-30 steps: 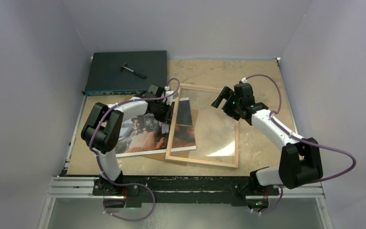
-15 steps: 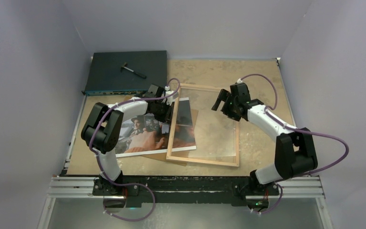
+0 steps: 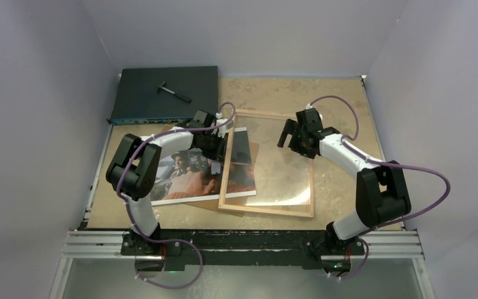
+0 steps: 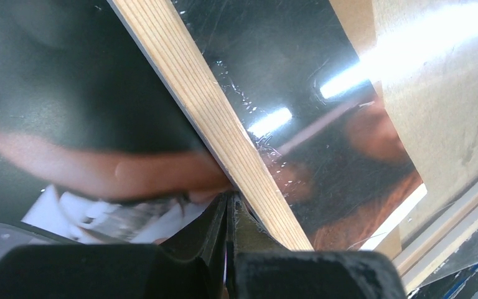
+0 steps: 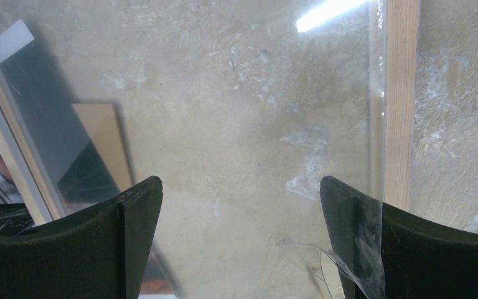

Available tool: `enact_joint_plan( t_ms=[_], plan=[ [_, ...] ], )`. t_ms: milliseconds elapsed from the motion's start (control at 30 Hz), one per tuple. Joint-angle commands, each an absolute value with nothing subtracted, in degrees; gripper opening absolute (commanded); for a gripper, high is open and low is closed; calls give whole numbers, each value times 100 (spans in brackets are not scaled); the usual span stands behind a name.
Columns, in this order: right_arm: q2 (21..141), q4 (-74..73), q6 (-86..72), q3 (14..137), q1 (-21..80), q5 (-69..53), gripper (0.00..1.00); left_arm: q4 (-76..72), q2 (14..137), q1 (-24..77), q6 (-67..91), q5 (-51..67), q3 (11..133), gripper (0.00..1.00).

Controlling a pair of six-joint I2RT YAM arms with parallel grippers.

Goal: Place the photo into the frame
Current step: Place the photo frame item in the photo frame.

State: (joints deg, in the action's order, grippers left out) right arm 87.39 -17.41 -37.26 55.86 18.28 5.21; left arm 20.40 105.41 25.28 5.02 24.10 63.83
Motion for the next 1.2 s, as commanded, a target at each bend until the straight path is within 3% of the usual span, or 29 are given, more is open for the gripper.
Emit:
enact_joint_plan(
  t_ms=[0, 1167],
  plan=[
    [8634, -1847, -3542, 5906, 1890, 813, 99, 1868, 10413, 2619, 537, 2742, 6322, 0],
    [8482, -2086, -3240, 5716, 1886, 1273, 99, 1997, 10354, 2615, 458, 2716, 6371, 0]
  ],
)
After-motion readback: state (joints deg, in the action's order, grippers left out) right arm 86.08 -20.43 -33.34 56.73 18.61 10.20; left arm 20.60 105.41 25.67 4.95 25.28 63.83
